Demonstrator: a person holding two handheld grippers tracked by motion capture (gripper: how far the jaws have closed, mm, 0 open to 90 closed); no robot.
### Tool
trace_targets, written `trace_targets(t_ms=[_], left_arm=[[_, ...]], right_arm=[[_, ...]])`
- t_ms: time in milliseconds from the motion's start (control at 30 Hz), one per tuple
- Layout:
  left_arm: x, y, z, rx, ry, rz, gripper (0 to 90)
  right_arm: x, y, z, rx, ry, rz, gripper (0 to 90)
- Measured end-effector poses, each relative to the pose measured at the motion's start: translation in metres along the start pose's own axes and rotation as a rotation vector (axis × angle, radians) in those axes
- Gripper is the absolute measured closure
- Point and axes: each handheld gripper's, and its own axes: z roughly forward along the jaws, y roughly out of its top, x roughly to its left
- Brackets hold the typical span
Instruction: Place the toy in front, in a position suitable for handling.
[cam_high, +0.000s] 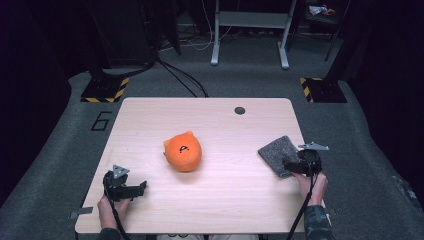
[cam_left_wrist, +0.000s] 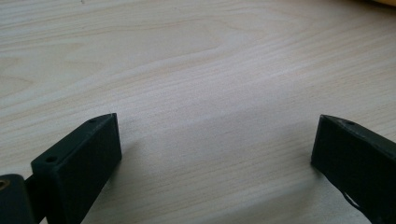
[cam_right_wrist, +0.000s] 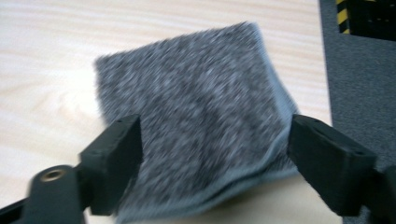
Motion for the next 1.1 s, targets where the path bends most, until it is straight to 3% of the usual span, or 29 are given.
trace_targets(t_ms=[233, 533, 633, 900, 1100], left_arm=[[0.0, 0.0, 0.0, 0.005, -0.004, 0.001, 1.3], [0.0, 0.0, 0.0, 0.005, -0.004, 0.001, 1.3], [0.0, 0.0, 0.0, 0.005, -0.004, 0.001, 1.3], [0.0, 0.0, 0.0, -0.001, -0.002, -0.001, 1.3], [0.0, 0.0, 0.0, -0.003, -0.003, 0.002, 1.3]], right_arm=[[0.009, -0.029, -0.016, -0.015, 0.062, -0.039, 10.8], [0.014, -0.07, -0.013, -0.002, 0.046, -0.066, 5.2], [0.014, -0.075, -0.01, 0.0, 0.034, -0.097, 5.2], [0.012, -0.079, -0.007, -0.007, 0.071, -0.077, 4.3], [0.013, -0.08, -0.008, -0.014, 0.074, -0.104, 4.2]])
